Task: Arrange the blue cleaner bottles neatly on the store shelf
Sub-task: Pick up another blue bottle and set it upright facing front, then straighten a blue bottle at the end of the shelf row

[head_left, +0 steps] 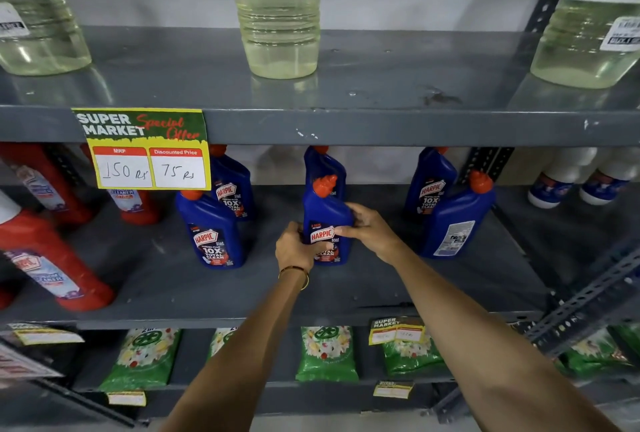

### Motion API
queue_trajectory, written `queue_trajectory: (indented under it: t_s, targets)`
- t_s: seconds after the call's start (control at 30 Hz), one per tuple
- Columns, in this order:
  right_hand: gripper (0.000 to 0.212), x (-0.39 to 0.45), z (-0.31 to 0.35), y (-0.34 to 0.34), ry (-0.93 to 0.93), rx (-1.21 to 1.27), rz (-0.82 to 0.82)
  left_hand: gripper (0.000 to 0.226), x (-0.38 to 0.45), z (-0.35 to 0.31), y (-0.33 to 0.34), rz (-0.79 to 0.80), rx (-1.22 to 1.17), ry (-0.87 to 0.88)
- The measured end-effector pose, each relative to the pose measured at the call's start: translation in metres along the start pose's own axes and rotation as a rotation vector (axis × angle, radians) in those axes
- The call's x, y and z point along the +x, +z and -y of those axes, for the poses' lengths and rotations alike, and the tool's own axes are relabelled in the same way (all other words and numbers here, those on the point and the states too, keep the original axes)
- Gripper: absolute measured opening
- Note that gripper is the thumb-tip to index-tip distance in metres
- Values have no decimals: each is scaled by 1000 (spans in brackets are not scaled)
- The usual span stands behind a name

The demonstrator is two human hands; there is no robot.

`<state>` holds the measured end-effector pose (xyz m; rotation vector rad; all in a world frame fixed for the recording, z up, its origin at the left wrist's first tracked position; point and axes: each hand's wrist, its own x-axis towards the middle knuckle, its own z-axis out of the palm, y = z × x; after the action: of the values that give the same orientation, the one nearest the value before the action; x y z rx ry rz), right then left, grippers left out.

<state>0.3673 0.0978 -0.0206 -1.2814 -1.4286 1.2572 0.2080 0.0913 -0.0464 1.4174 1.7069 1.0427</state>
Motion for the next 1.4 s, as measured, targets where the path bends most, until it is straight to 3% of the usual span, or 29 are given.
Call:
queue_trajectory:
  t_s: [0.2, 0.43, 0.53, 0.63, 0.8, 1.03, 1.13, 1.27, 1.4]
  targets:
    - [51, 0, 4, 1, 37, -28, 27, 50, 5, 6, -2, 33, 59, 42]
    - [65, -10, 4, 5, 51, -24, -90, 55, -8, 5, 1, -23, 16, 5]
    - [74, -21, 2, 3, 92, -54, -249, 47, -20, 5, 0, -91, -42, -8]
    - [71, -35, -3, -1, 98, -70, -448, 39, -35, 1, 6, -82, -84, 34]
    - [65, -71, -7, -17, 38, -46, -740, 45, -60, -10, 36, 73, -70, 129]
    - [56, -101, -14, -70, 41, -114, -945, 64, -71, -39, 89, 278, -15, 184]
    - [51, -104, -22, -103, 52, -100, -920, 68, -67, -56, 116, 346, -39, 168]
    - [74, -93, -29, -144, 187, -79, -749, 75, -61, -76, 147, 383, -118, 103]
    - [60, -87, -37, -172, 199, -100, -571, 65, -52, -90, 173, 367, -90, 145]
